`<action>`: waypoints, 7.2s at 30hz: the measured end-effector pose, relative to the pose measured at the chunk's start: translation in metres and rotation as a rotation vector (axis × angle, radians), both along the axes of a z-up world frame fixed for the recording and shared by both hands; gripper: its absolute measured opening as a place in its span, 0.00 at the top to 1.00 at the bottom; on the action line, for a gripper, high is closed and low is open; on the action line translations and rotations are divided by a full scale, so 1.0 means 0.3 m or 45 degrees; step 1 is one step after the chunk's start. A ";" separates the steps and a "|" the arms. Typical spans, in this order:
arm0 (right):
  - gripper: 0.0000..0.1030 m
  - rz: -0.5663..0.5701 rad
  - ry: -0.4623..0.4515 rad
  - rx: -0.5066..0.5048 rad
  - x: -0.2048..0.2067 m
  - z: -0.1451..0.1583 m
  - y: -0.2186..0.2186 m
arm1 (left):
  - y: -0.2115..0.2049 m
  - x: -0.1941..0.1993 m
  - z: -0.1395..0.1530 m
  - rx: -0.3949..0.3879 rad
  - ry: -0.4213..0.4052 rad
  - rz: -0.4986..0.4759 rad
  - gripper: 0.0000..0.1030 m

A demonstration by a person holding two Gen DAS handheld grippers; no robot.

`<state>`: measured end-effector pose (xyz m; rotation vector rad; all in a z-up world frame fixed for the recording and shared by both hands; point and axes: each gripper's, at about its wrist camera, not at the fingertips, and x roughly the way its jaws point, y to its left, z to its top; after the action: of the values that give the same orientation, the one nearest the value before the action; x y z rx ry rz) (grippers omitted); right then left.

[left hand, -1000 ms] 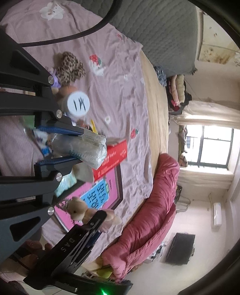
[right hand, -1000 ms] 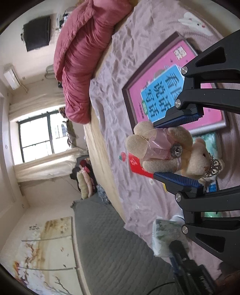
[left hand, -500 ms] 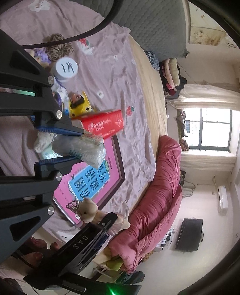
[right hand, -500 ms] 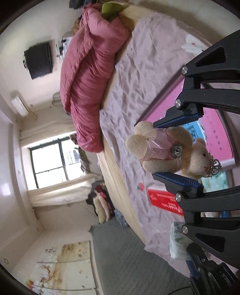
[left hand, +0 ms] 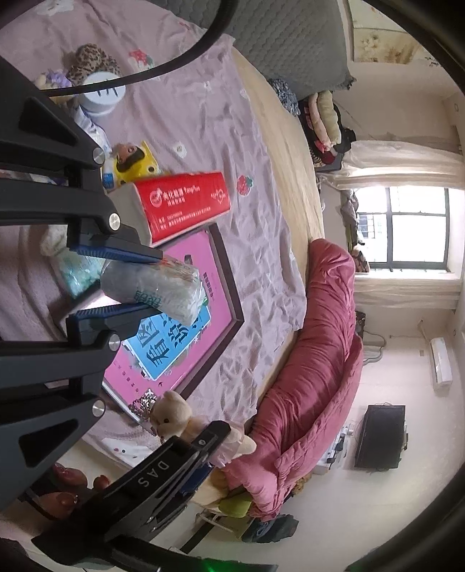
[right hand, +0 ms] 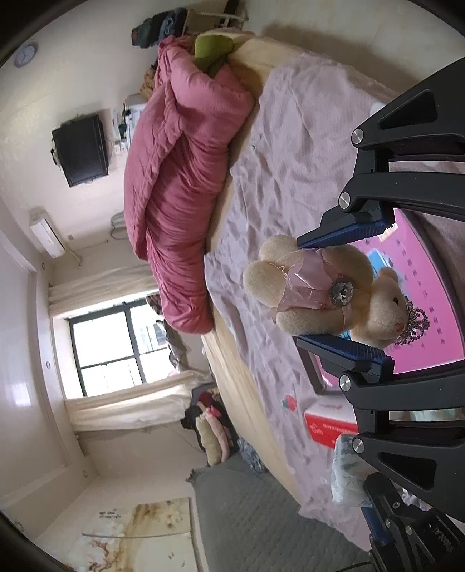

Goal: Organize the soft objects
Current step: 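Lift and carry the tissue packet and bunny over the pink book with both tools, then lower the bunny onto the pink book and open the right tool, then lower the tissue packet onto the pink book and open the left tool, then move both tools back over the pile of items, then grasp the cartoon-girl snack bag with the right tool while the left tool approaches the purple-dressed bear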

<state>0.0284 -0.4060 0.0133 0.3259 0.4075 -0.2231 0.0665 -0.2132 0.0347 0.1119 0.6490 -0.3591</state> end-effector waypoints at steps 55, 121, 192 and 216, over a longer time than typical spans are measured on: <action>0.44 0.060 0.620 0.034 0.328 -0.322 -0.066 | -0.204 0.178 -0.336 0.101 0.249 -0.103 0.78; 0.29 -0.167 0.345 0.154 0.190 -0.243 -0.195 | -0.188 0.148 -0.280 -0.215 0.397 -0.272 0.49; 0.28 0.688 0.145 -0.236 -0.061 0.069 0.681 | 0.972 -0.139 -0.111 -0.331 0.258 0.526 0.46; 0.28 0.772 0.241 -0.265 0.000 -0.040 0.750 | 0.937 0.043 -0.368 -0.488 0.554 0.612 0.46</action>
<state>0.0283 -0.1811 0.0014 -0.0333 0.6448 0.2986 0.0795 0.0679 -0.0756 -0.4948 0.9956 -0.0326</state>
